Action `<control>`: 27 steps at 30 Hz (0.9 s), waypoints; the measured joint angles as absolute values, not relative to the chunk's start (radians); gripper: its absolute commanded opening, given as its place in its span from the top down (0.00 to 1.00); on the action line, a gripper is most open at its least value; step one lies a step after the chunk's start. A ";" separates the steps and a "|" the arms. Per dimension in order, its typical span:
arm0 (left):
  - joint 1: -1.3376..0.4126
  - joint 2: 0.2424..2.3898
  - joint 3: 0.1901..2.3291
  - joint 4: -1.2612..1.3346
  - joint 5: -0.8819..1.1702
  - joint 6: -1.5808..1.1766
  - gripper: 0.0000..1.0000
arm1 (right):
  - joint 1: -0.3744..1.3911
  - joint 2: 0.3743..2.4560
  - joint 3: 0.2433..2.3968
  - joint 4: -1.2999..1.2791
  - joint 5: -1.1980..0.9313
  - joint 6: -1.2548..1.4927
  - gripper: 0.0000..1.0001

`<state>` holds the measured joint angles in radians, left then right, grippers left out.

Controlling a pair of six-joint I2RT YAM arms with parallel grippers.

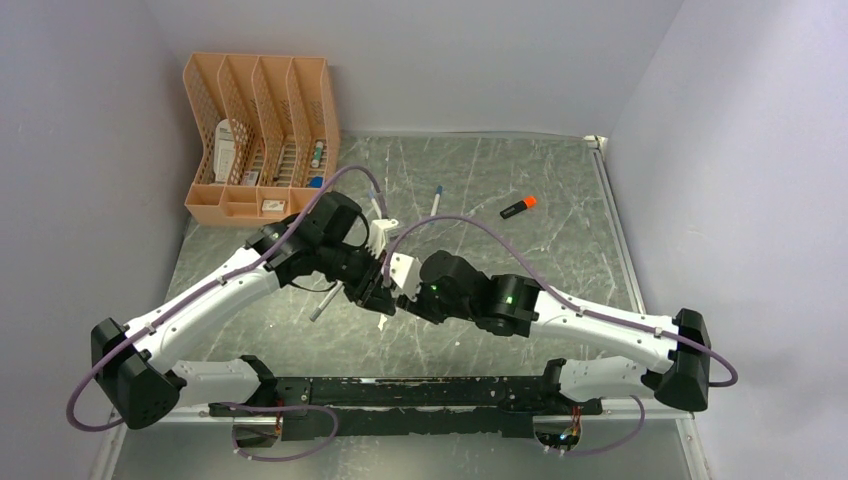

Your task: Open the pen caps

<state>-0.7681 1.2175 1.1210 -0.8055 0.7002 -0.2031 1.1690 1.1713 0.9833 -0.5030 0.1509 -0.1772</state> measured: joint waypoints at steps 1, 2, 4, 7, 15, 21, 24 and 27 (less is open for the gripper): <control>-0.766 1.217 1.121 -0.800 0.696 -0.203 0.72 | 1.175 1.171 0.981 -0.501 0.152 -0.181 0.81; -0.762 1.218 1.122 -0.791 0.689 -0.202 0.72 | 1.180 1.171 0.978 -0.500 0.151 -0.185 0.86; -0.758 1.221 1.130 -0.766 0.679 -0.202 0.69 | 1.190 1.172 0.971 -0.499 0.147 -0.188 0.93; -0.759 1.228 1.141 -0.757 0.674 -0.229 0.57 | 1.191 1.166 0.968 -0.481 0.166 -0.176 1.00; -0.770 1.243 1.153 -0.665 0.603 -0.301 0.38 | 1.178 1.069 0.921 -0.421 0.193 -0.039 1.00; -0.765 1.193 1.135 -0.496 0.514 -0.395 0.32 | 1.160 1.061 0.912 -0.413 0.189 0.123 1.00; -0.763 1.122 1.092 -0.389 0.477 -0.440 0.32 | 1.153 1.041 0.896 -0.392 0.165 0.204 1.00; -0.763 1.060 1.038 -0.292 0.445 -0.485 0.31 | 1.140 0.989 0.862 -0.360 0.130 0.276 1.00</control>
